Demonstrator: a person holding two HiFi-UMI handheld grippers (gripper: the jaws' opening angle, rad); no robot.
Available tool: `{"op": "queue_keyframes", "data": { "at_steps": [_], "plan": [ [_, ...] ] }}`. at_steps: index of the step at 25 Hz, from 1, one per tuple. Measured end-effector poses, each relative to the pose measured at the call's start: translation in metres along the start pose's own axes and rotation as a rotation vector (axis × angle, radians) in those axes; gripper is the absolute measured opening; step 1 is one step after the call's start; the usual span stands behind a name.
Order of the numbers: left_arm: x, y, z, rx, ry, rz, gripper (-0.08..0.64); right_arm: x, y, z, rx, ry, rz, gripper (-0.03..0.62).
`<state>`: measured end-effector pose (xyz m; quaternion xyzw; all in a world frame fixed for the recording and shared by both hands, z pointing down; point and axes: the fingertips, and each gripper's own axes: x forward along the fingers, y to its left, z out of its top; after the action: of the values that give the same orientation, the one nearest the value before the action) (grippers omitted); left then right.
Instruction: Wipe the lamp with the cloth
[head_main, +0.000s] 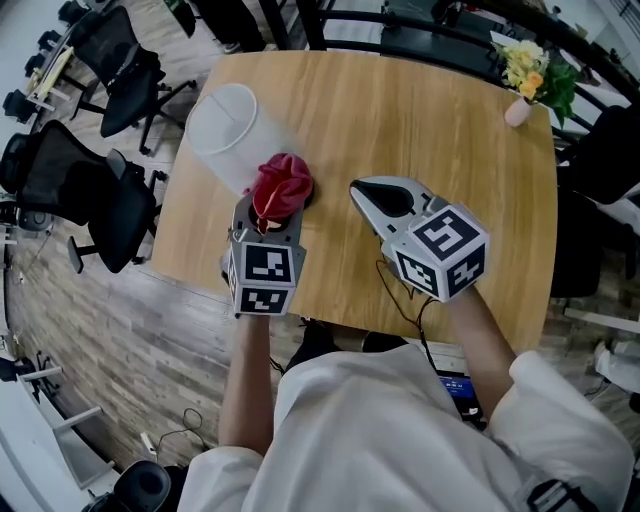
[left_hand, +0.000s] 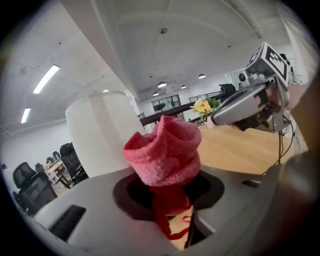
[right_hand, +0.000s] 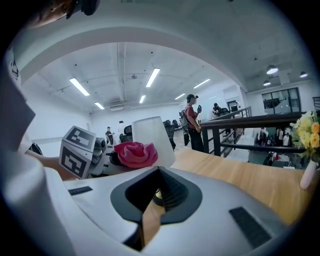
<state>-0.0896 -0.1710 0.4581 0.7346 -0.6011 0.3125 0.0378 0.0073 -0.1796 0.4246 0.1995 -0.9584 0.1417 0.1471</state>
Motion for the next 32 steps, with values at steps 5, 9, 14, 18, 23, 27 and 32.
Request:
{"op": "queue_keyframes", "data": {
  "at_steps": [5, 9, 14, 18, 23, 27, 32],
  "plan": [
    [0.011, -0.012, -0.022, 0.018, 0.107, -0.02, 0.181, -0.002, -0.009, -0.005, 0.019, 0.011, 0.025, 0.005],
    [0.009, -0.016, -0.009, 0.072, 0.121, -0.01, 0.181, -0.007, -0.016, -0.009, 0.038, 0.01, 0.042, 0.005],
    [-0.008, -0.007, 0.037, 0.165, 0.037, 0.086, 0.181, -0.011, -0.024, -0.004, 0.059, -0.035, 0.045, 0.005],
    [-0.021, 0.015, 0.076, 0.23, 0.008, 0.214, 0.181, -0.012, -0.027, 0.008, 0.046, -0.07, 0.051, 0.005],
    [-0.017, 0.035, 0.089, 0.298, 0.08, 0.286, 0.183, -0.006, -0.031, 0.021, 0.011, -0.086, 0.051, 0.005],
    [-0.006, 0.031, 0.085, 0.325, 0.141, 0.299, 0.181, -0.007, -0.038, 0.022, 0.01, -0.086, 0.044, 0.005],
    [0.008, 0.013, 0.064, 0.338, 0.197, 0.255, 0.181, -0.01, -0.045, 0.016, 0.011, -0.074, 0.029, 0.005]
  ]
}}
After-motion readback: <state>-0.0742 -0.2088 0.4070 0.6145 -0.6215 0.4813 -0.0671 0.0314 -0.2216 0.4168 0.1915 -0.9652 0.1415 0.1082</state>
